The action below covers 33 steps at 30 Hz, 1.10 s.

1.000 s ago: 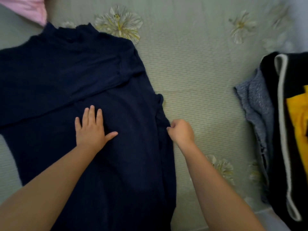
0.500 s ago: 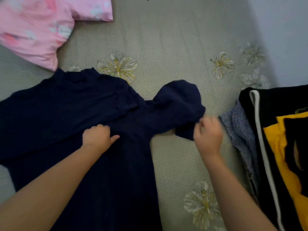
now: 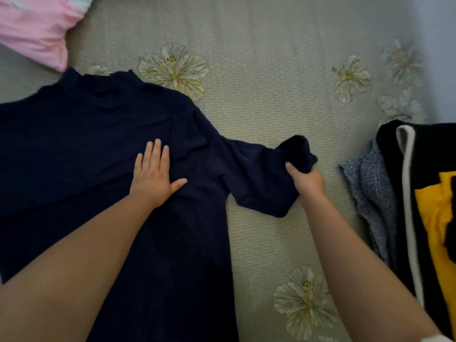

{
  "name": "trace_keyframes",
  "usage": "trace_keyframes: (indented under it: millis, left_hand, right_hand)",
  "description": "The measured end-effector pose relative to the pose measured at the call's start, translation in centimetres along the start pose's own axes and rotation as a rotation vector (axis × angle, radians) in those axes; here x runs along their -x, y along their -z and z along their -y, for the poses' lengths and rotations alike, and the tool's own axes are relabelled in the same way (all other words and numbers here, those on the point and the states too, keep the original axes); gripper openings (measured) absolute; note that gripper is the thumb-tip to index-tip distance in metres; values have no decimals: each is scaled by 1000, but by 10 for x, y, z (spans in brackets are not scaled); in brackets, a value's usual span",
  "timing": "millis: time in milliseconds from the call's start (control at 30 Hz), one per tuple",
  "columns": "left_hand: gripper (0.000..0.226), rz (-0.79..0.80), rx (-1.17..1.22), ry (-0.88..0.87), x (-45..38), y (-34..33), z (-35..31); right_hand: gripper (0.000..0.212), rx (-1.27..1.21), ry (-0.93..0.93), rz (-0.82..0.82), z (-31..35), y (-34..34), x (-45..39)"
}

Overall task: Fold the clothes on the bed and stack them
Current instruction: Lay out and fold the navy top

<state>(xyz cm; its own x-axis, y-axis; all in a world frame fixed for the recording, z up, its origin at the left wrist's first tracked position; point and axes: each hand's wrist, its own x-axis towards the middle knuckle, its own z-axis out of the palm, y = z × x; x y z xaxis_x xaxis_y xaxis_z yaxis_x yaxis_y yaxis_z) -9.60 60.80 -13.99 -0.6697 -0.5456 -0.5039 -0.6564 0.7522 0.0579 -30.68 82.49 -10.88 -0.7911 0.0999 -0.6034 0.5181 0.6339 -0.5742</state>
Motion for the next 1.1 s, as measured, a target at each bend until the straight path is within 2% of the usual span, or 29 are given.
trace_keyframes:
  millis: [67,133,167,233,300,333,367,433,467,500,600,700,767,833,900,967,1033,1100]
  left_hand:
    - [91,0,-1,1,-2,-3,1]
    - [90,28,3,-11,-2,0,1]
    - [87,40,54,-36,-1,4,3]
    - [75,9,342,-93,6,16,13]
    - [62,-195,655,-50,22,29,32]
    - [56,-332,740,39,33,32,45]
    - [52,-450,794,157,45,32,61]
    - [47,-587,851,391,72,26,97]
    - [45,-612,858,491,85,20,115]
    - [44,-618,858,573,97,13,132]
    - [44,-593,876,697,125,-3,165]
    - [48,-611,833,673,129,-7,170]
    - [53,-614,778,622,121,-2,170]
    - [52,-578,704,559,110,3,171]
    - [47,-527,626,493,100,6,174]
    - [44,-465,560,416,92,8,175]
    - [41,-428,506,305,84,9,173]
    - [41,-409,445,182,75,10,165]
  right_hand:
    - [30,-48,-15,-85,12,-2,-2]
    - [26,-165,12,-228,33,-5,1]
    - [26,-218,87,-289,50,-8,7]
    - [25,-360,332,-288,88,-25,36]
    - [32,-403,626,-153,117,-59,83]
    - [41,-354,784,-8,122,-78,114]
    - [50,-251,948,192,119,-96,144]
    - [60,101,1255,555,90,-123,182]
    - [58,269,1335,648,73,-130,190]
    - [53,370,1328,676,57,-132,194]
    - [42,595,1270,544,22,-134,180]
    - [64,981,1260,398,9,-141,161]
    - [78,1216,1202,384,9,-147,151]
    - [73,1324,1191,354,14,-150,151]
    - [51,1186,1290,207,19,-152,148]
    - [26,899,1417,50,26,-150,141]
    - [26,760,1522,-61,40,-146,135]
    - [35,814,1557,-75,61,-150,127]
